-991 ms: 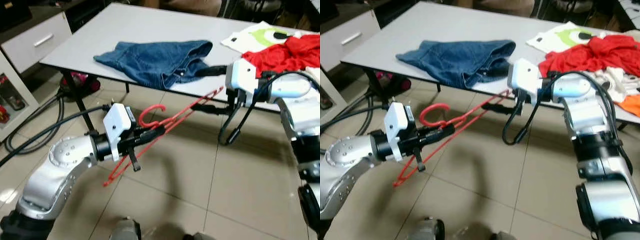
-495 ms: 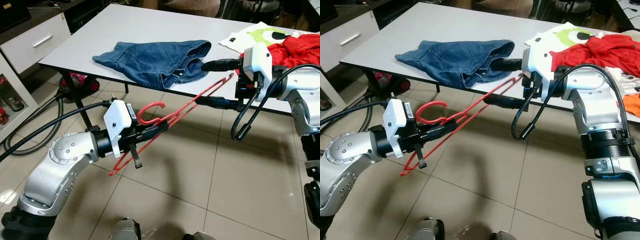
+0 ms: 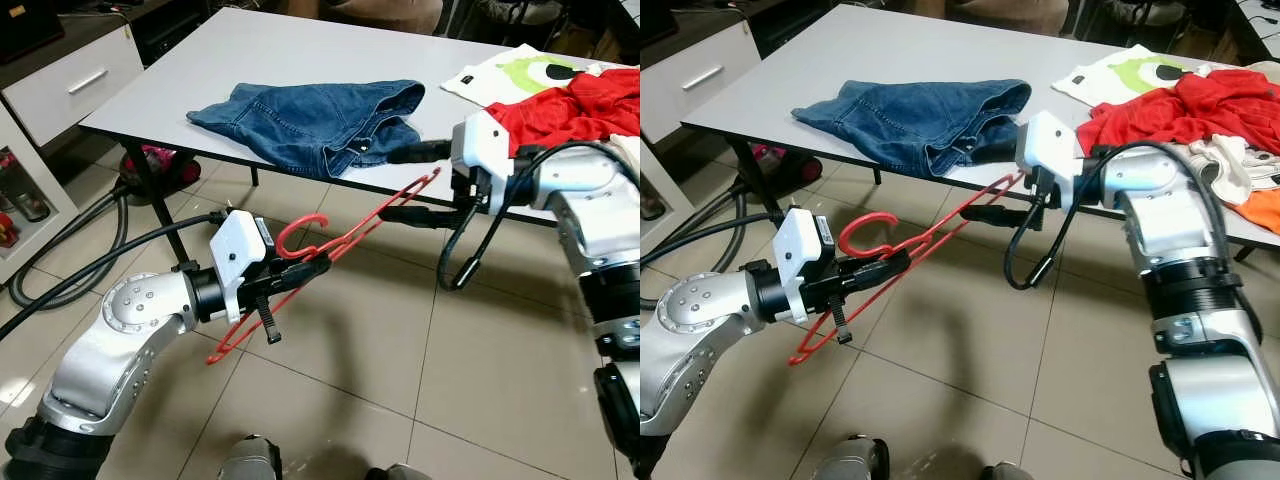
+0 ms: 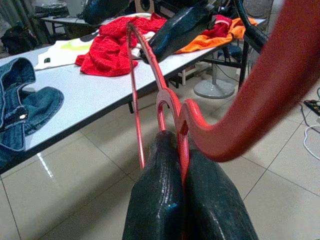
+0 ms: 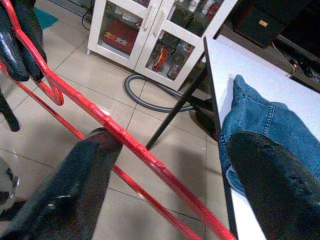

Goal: Hang hanger

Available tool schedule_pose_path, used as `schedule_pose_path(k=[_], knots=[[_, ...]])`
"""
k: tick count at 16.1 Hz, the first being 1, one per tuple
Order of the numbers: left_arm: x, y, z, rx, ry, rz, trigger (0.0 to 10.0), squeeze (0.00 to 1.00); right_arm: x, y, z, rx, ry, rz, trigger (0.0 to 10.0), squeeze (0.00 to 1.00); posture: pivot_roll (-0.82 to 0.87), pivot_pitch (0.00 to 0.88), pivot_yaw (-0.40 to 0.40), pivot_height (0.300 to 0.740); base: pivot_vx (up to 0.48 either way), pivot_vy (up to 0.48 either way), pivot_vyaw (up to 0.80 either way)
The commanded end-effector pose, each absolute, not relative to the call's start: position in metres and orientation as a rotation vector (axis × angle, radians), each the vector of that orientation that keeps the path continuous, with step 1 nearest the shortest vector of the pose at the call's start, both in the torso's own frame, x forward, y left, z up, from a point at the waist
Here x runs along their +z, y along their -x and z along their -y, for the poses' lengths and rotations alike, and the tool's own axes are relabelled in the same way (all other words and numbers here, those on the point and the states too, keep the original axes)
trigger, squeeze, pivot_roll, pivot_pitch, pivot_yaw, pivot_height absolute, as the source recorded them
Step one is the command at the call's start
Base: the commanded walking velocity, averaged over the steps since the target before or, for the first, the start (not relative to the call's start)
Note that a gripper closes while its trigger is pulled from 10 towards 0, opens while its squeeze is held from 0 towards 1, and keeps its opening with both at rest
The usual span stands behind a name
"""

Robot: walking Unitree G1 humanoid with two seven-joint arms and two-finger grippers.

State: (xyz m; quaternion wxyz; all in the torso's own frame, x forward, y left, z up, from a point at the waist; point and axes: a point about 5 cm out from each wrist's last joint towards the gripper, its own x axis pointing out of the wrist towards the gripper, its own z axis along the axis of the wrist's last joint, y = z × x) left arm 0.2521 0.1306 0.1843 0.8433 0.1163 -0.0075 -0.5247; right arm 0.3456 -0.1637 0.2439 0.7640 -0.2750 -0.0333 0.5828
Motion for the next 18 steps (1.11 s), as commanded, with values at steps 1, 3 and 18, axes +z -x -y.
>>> schedule_pose_path(k=[1, 3, 18], knots=[[0.176, -0.250, -0.130, -1.121, -0.264, -0.034, 10.0, 0.00, 0.251, -0.345, 0.163, 1.255, 0.630, 0.126, 0.0, 0.00, 0.09, 0.080, 0.002, 0.740, 0.000, 0.000, 0.00], [0.175, -0.250, -0.130, -1.123, -0.270, -0.036, 10.0, 0.00, 0.246, -0.342, 0.160, 1.294, 0.701, 0.114, 0.0, 0.00, 0.09, 0.074, 0.003, 0.740, 0.000, 0.000, 0.00], [0.176, -0.246, -0.130, -1.220, -0.349, -0.067, 10.0, 0.00, 0.233, -0.336, 0.151, 1.521, 0.893, 0.025, 0.0, 0.00, 0.08, 0.066, 0.006, 0.740, 0.000, 0.000, 0.00]])
